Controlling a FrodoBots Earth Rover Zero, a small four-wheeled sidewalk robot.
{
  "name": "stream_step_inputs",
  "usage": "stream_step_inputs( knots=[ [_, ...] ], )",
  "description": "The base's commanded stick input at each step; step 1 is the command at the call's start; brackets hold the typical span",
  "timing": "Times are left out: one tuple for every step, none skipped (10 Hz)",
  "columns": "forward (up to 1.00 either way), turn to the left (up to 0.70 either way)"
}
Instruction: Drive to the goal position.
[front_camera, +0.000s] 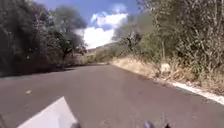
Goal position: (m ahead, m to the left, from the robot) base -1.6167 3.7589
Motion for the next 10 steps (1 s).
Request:
stream_step_inputs(
  knots=[
    [0.50, 0.00],
    [0.50, 0.00],
    [0.50, 0.00],
    [0.50, 0.00],
    [0.50, 0.00],
    [0.50, 0.00],
    [0.50, 0.00],
    [0.50, 0.00],
    [0.50, 0.00],
    [0.50, 0.00]
  ],
)
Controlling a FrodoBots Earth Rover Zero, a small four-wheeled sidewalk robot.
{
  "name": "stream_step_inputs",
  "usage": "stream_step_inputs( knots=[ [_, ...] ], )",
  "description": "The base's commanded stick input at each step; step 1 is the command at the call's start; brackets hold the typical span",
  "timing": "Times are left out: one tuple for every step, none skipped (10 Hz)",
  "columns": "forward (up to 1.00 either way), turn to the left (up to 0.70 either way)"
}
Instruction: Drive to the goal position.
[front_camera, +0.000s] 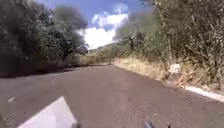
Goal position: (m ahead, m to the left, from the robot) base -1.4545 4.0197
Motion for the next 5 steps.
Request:
stream_step_inputs(
  knots=[
    [0.50, 0.00],
    [0.50, 0.00],
    [0.50, 0.00],
    [0.50, 0.00],
    [0.50, 0.00]
  ],
)
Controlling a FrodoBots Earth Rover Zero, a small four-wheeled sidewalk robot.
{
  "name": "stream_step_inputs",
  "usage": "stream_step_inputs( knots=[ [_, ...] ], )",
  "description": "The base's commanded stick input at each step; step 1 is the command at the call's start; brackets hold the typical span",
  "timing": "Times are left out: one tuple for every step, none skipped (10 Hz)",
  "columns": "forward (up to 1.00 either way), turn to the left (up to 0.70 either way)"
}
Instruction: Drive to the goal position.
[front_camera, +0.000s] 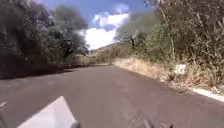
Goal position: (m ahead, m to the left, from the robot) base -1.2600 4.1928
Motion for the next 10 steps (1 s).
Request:
stream_step_inputs(
  knots=[
    [0.50, 0.00],
    [0.50, 0.00],
    [0.50, 0.00],
    [0.50, 0.00],
    [0.50, 0.00],
    [0.50, 0.00],
    [0.50, 0.00],
    [0.50, 0.00],
    [0.50, 0.00],
    [0.50, 0.00]
  ],
)
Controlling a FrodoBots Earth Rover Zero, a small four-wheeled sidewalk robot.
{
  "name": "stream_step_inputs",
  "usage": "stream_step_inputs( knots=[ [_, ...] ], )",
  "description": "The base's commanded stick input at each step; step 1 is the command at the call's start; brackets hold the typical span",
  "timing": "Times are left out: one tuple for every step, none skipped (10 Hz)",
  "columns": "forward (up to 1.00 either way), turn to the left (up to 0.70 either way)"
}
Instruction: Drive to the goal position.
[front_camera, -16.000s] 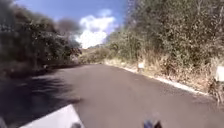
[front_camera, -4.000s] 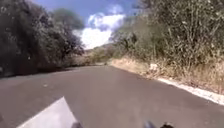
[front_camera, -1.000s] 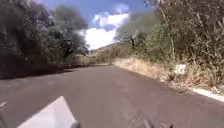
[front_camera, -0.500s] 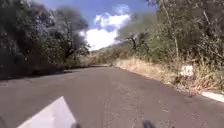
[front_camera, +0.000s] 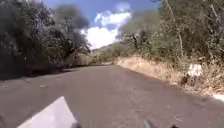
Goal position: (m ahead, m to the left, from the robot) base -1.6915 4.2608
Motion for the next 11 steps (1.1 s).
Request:
stream_step_inputs(
  knots=[
    [0.50, 0.00],
    [0.50, -0.18],
    [0.50, -0.42],
    [0.50, -0.50],
    [0.50, -0.38],
    [0.50, 0.00],
    [0.50, 0.00],
    [0.50, 0.00],
    [0.50, 0.00],
    [0.50, 0.00],
    [0.50, 0.00]
  ],
)
